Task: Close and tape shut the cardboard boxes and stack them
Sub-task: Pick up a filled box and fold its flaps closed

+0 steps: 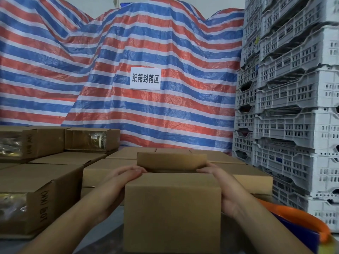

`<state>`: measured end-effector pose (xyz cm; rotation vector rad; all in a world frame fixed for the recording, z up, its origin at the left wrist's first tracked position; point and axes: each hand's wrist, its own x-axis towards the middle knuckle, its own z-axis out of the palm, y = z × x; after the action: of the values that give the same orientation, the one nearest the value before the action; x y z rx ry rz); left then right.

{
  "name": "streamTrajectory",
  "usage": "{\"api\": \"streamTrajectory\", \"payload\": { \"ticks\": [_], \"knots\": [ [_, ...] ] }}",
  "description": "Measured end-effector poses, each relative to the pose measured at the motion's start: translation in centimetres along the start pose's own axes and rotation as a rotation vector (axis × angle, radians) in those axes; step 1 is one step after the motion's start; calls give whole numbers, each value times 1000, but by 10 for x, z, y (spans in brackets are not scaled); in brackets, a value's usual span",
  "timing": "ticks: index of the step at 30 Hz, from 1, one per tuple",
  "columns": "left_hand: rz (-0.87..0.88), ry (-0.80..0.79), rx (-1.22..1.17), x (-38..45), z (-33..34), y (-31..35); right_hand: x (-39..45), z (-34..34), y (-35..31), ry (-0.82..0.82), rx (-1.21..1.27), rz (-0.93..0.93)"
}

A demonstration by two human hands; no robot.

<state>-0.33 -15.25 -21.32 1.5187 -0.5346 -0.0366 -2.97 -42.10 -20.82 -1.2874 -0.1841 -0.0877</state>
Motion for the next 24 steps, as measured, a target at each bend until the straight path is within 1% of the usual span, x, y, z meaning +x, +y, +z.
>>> {"api": "streamTrajectory", "payload": {
  "ticks": [4,7,11,15,21,24],
  "knots": [
    [-7,19,2,-1,1,1,-1,0,1,-25,-11,7],
    [-17,28,-12,-2,1,1,-3,-1,-2,-54,-16,46],
    [-10,25,-38,-3,3,2,-8,-3,-8,-137,-161,26],
    [10,86,-64,-3,3,0,-10,-4,-11,-175,-165,30],
    [96,96,-107,-3,0,1,-9,-4,-8,-213,-162,-76],
    [124,110,-58,-4,-2,1,-6,-3,-6,-148,-164,-133]
  ]
}}
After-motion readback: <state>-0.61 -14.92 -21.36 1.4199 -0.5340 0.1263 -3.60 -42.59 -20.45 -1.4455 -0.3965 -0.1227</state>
